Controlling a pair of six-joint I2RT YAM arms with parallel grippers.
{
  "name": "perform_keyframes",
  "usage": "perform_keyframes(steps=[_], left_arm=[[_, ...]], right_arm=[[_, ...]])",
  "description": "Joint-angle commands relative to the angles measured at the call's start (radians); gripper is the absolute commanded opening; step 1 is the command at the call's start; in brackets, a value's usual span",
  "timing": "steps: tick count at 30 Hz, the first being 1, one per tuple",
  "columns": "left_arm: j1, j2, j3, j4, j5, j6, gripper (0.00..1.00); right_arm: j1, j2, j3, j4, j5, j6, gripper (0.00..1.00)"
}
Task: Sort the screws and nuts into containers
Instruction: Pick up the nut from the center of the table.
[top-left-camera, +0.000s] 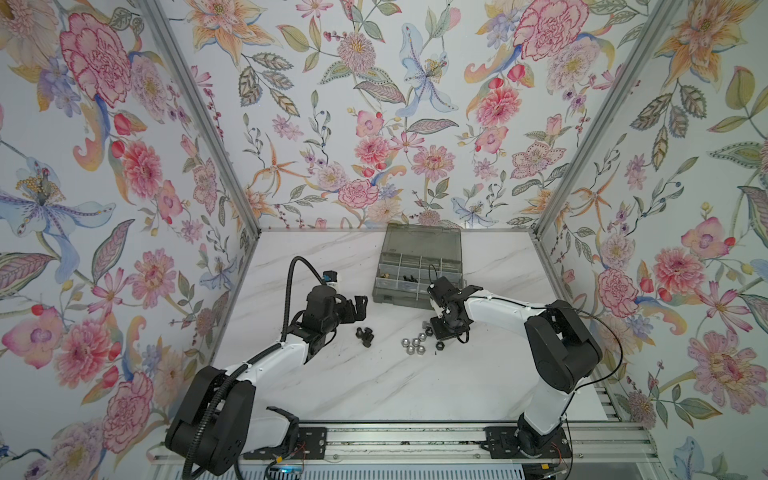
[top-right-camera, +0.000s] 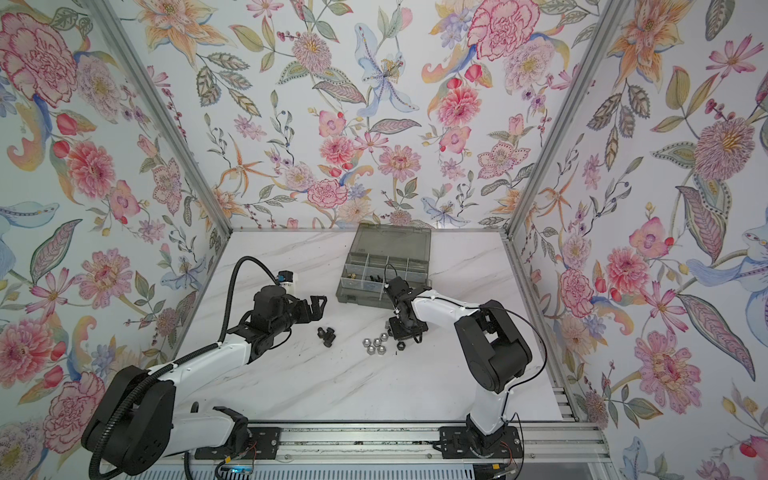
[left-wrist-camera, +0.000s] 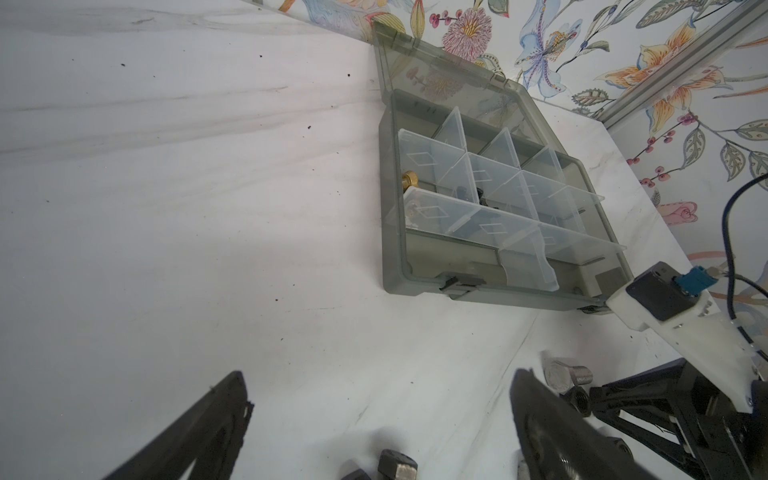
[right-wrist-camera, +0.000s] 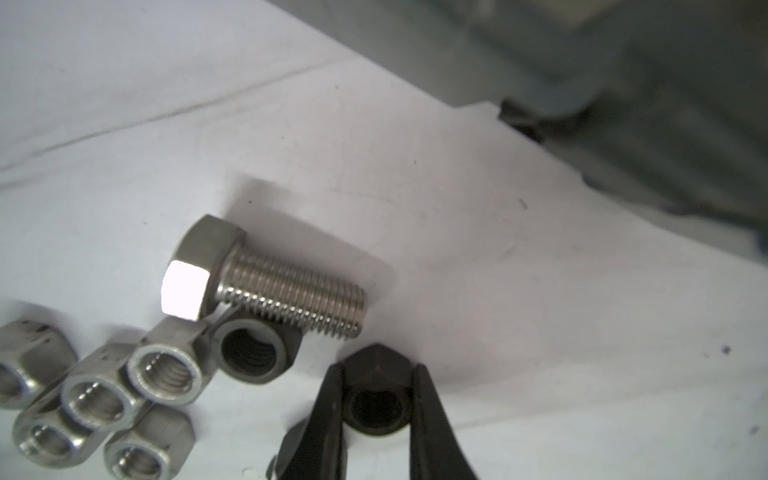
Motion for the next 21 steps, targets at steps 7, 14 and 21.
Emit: perform_keyframes(steps=[7,14,21], left_arm=[[0.005,-0.006,0.006,0.01,0.013,0.005,0.99],[0.005,-0.004,0.007,0.019,0.02,0.003,0.99],[0.004,-0.013,0.004,0.016,0.014,-0.001,1.0]], right_arm=[[-0.098,-0.175,0.139,-0.036,-0.151,-0.107,0.0],[-0.171,-0.07,0.362,-0.038,-0.156,-0.15,0.0],[-0.191,0.164,0.604,-0.043,-0.12,-0.16,0.0]])
